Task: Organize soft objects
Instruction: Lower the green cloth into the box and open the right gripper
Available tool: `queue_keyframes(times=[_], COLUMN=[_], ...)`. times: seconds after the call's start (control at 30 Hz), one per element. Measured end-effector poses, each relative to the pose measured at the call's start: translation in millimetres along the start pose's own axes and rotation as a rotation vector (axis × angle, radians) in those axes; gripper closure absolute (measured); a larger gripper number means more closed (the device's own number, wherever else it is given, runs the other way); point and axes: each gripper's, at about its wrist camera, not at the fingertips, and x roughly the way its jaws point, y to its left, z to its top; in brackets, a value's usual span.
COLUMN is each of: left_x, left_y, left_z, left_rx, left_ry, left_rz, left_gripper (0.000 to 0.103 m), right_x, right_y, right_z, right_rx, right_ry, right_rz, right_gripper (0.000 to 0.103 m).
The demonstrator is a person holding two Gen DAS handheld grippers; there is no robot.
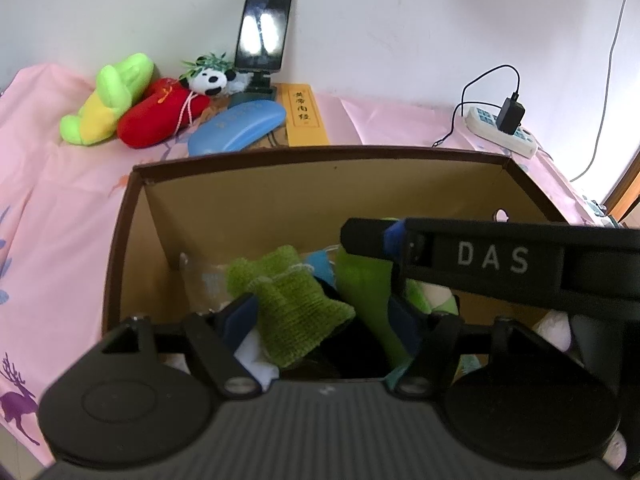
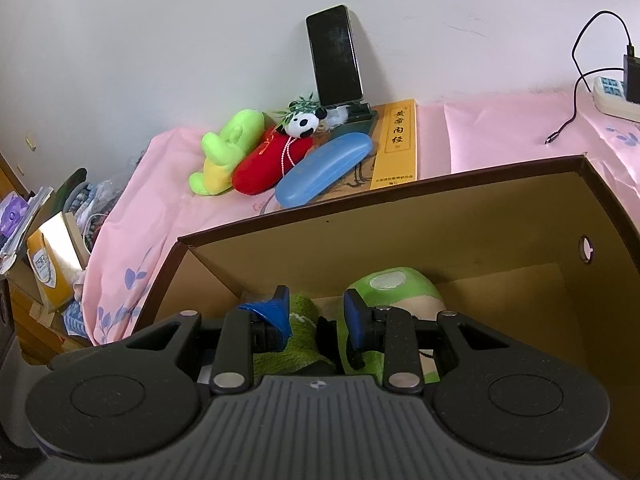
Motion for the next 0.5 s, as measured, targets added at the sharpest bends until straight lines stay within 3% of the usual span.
queue_keyframes(times=[0.5], left_x=[2.6], left_y=[-2.6], left_z=[-0.2], left_rx=[0.011], left_ry=[0.024], left_rz=[0.004], left_gripper=[0.031], right_x=[-0.4], right_y=[-0.8], right_z=[-0.4], right_rx=[0.006], right_ry=[-0.001], right_rz=[-0.024], right_gripper=[0.09])
